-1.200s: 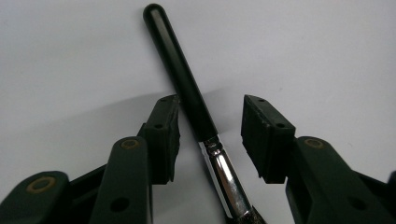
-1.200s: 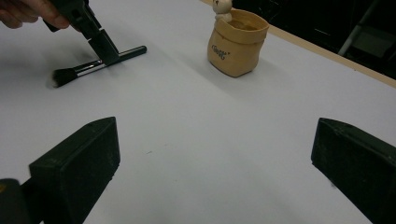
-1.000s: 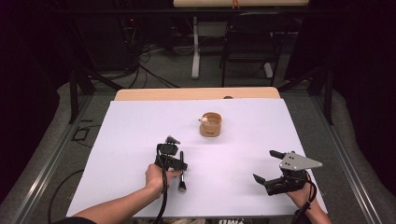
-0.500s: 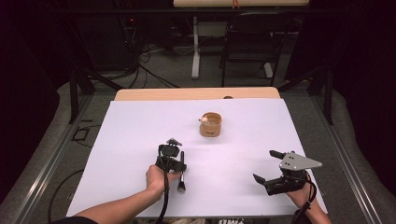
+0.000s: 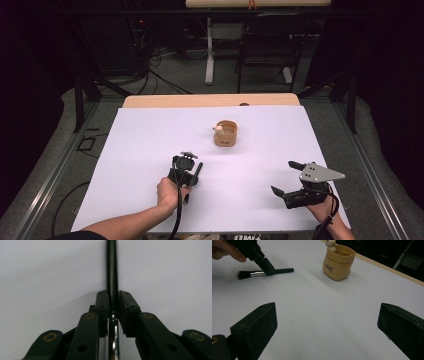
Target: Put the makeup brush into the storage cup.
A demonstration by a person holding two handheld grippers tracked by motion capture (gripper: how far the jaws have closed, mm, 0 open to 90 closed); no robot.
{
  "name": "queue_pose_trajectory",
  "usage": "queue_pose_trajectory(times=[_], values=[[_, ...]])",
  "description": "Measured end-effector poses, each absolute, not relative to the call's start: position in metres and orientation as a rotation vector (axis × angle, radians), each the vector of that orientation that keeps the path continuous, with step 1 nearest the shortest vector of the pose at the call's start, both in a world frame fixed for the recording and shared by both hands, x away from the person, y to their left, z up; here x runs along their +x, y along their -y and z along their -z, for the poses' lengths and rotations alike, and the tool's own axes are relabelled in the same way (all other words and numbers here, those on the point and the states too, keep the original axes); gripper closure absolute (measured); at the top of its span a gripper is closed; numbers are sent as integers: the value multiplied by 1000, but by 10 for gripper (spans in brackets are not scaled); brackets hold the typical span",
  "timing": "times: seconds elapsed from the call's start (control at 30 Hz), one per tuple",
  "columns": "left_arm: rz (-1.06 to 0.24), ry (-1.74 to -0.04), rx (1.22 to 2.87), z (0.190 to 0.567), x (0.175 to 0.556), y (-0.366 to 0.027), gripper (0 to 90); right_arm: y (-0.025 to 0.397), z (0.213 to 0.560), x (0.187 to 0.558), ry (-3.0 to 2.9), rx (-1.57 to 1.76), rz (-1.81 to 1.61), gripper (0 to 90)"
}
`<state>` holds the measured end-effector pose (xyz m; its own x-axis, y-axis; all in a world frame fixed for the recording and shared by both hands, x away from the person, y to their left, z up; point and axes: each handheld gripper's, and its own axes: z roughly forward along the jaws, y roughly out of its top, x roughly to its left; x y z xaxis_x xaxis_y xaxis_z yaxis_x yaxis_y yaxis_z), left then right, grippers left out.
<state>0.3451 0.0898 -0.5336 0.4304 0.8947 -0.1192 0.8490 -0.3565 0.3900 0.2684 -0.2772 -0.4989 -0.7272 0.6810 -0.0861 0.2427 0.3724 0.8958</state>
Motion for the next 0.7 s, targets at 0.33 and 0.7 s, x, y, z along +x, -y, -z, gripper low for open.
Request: queue_pose_trajectory(times=[0.33,0.7], values=[[-148,-1403,2323,533,346,-94,793,277,499,269,-2192,799,-1319,20],[-145,-1305,2323,527,341,-92,793,278,499,268,-2193,797,-1317,20]])
